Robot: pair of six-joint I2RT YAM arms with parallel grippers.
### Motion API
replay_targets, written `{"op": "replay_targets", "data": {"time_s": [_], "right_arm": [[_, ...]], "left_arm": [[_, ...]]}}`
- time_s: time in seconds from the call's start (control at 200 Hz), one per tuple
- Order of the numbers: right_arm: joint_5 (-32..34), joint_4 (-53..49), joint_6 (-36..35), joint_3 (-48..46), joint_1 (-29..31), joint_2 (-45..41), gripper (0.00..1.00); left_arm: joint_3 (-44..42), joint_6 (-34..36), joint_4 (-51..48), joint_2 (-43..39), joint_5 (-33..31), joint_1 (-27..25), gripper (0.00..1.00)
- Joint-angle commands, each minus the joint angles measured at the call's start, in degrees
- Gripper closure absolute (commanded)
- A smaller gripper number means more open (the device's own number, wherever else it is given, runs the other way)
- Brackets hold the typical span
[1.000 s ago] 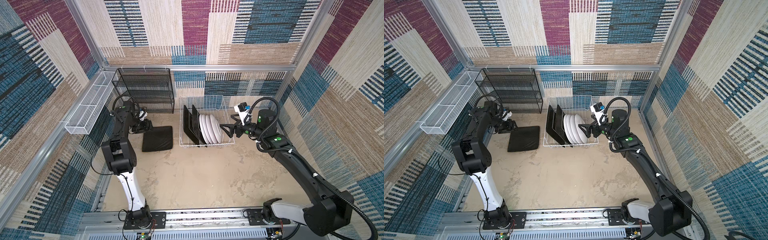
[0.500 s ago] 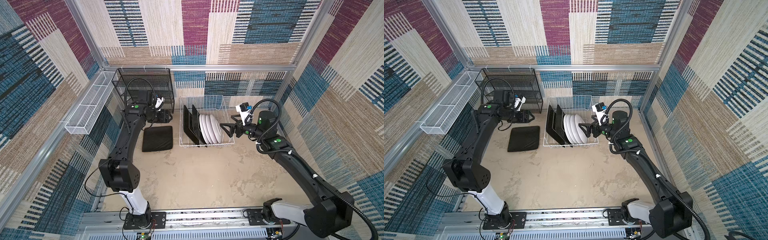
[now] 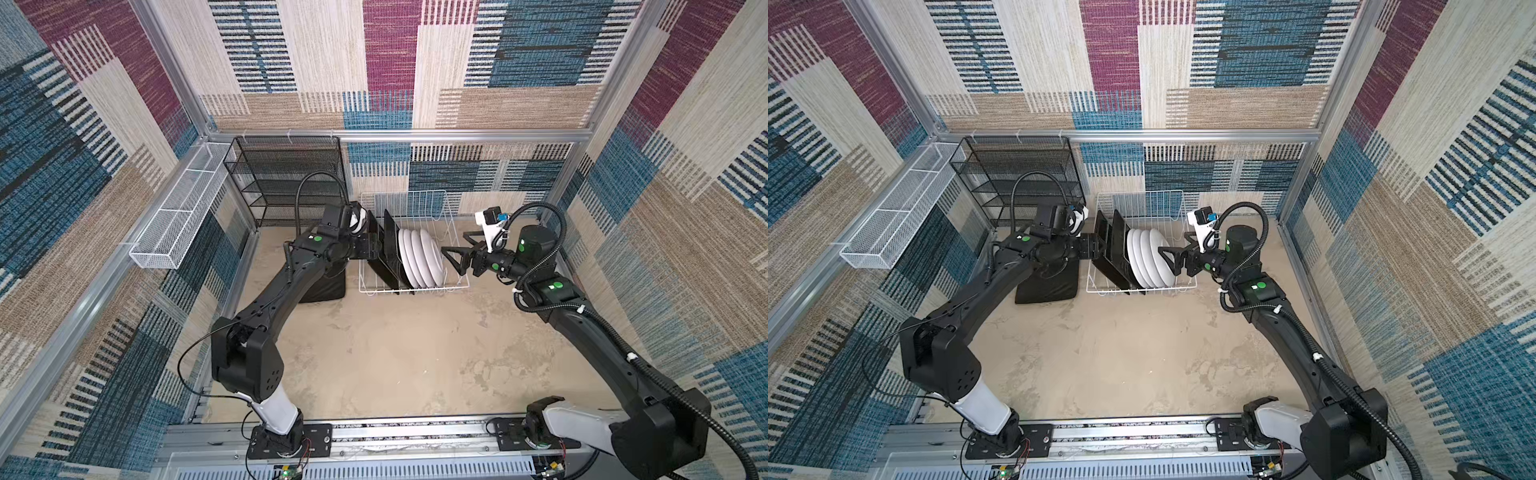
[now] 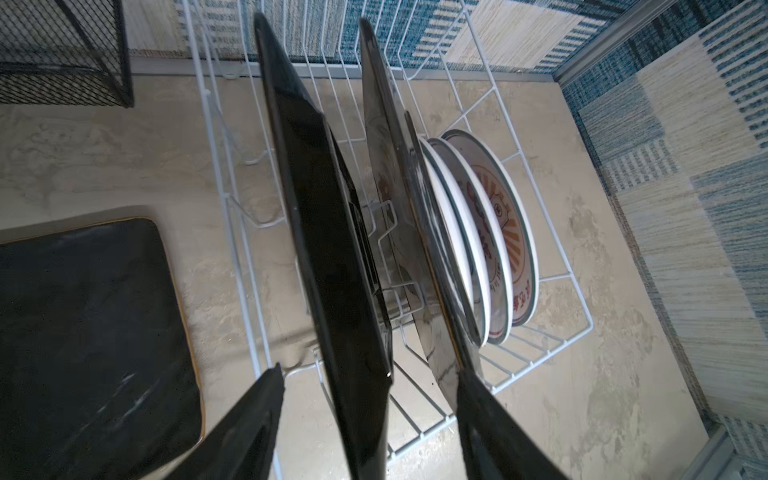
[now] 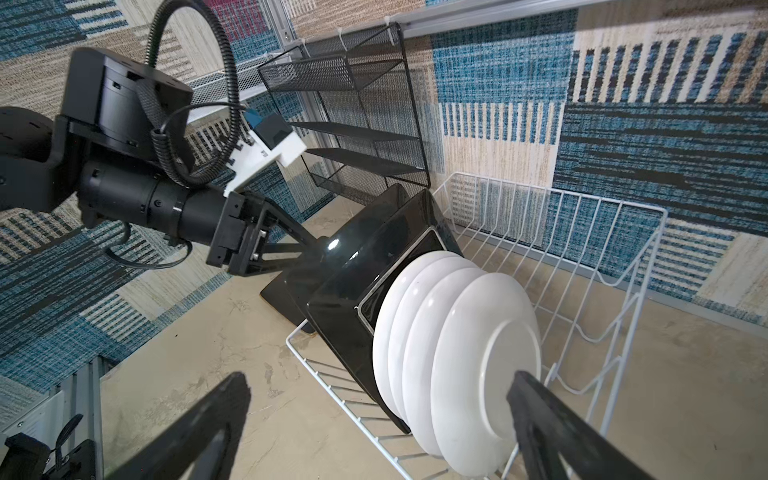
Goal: Unload the plates from the dish rack
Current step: 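Move the left gripper back to the next dark square plate in the rack, then close the left gripper on the next dark plate's top rim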
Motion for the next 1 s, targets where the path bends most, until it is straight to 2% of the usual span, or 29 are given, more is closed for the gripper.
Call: {"op": "replay_targets", "data": {"time_s": [0.0, 0.581, 0.992], "right_arm": [[-0.46, 1.83, 0.94, -0.37, 0.02, -0.74, 0.01], [-0.82, 0.32, 0.7, 1.21, 0.02, 0.84, 0.01], [-1.67, -0.15, 0.5, 1.99, 0.03, 2.36, 0.01]], "left_arm": [[2.18, -1.07, 0.89, 2.13, -4.42, -0.6, 0.33], [16.43, -1.07, -7.33, 16.25, -6.94, -1.19, 0.45], [17.49, -2.43, -8.24, 18.58, -5.21, -1.24, 0.62]]}}
